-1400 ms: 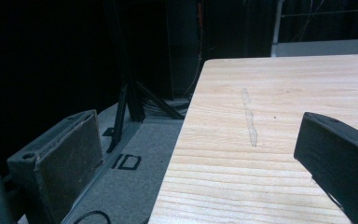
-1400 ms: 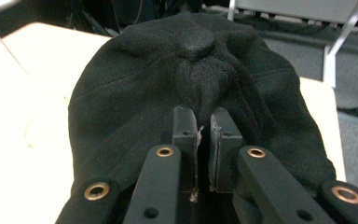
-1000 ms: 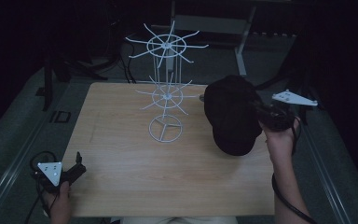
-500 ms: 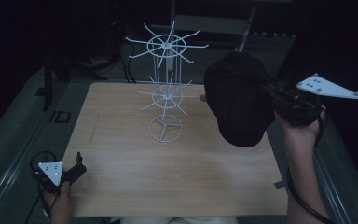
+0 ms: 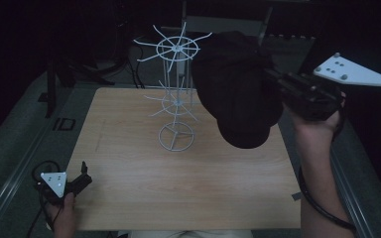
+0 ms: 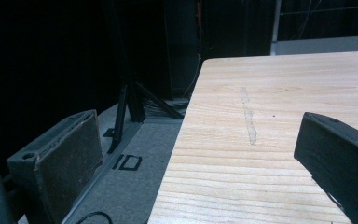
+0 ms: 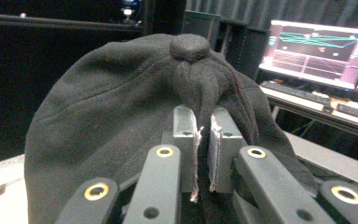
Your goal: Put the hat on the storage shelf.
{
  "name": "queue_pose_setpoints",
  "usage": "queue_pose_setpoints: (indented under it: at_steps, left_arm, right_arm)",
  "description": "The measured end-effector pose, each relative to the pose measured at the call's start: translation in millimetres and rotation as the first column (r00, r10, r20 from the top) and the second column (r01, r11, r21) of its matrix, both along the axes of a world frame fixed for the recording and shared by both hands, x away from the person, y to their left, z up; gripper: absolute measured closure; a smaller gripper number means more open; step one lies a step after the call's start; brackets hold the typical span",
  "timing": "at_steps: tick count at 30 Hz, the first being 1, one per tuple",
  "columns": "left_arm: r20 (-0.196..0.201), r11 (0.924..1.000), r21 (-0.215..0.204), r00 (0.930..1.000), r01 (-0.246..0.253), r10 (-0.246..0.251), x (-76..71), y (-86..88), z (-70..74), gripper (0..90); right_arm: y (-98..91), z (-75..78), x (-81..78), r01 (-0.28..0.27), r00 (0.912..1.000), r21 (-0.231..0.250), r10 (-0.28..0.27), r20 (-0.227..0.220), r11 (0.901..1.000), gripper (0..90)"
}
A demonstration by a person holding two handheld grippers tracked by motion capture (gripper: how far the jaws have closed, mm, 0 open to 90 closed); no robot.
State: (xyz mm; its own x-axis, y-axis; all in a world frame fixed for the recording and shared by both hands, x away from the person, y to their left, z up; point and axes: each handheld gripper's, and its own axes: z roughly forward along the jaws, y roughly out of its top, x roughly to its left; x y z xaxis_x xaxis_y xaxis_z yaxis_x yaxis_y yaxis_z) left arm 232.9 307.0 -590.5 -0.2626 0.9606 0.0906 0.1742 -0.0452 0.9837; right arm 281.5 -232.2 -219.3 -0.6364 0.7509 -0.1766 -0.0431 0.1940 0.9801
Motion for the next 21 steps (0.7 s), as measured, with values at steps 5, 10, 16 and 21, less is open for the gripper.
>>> queue_pose_setpoints:
  at_steps: [5,10,16,21]
  left_arm:
    - [0.003,1.0000,-0.006,1.0000,0.000,0.000,-0.1,0.2,0.0,1.3]
    - [0.004,1.0000,-0.009,1.0000,0.001,-0.001,0.0,0.7,0.0,1.3]
    - [0.002,1.0000,-0.007,1.0000,0.000,0.000,-0.2,0.5,0.0,1.3]
    - [0.003,1.0000,-0.008,1.0000,0.002,-0.002,0.0,0.4,0.0,1.3]
  right_arm:
    - [15.1,-13.8,7.1,-0.050,0.9979,-0.009,0.050,-0.040,0.9987,83.3]
    - [20.3,-31.1,11.6,-0.075,0.9941,-0.010,0.074,-0.079,0.9972,83.2]
    - [20.4,-52.1,15.9,-0.109,0.9865,0.006,0.109,-0.122,0.9940,83.0]
    - [20.7,-67.7,16.3,-0.111,0.9846,-0.002,0.110,-0.136,0.9938,82.5]
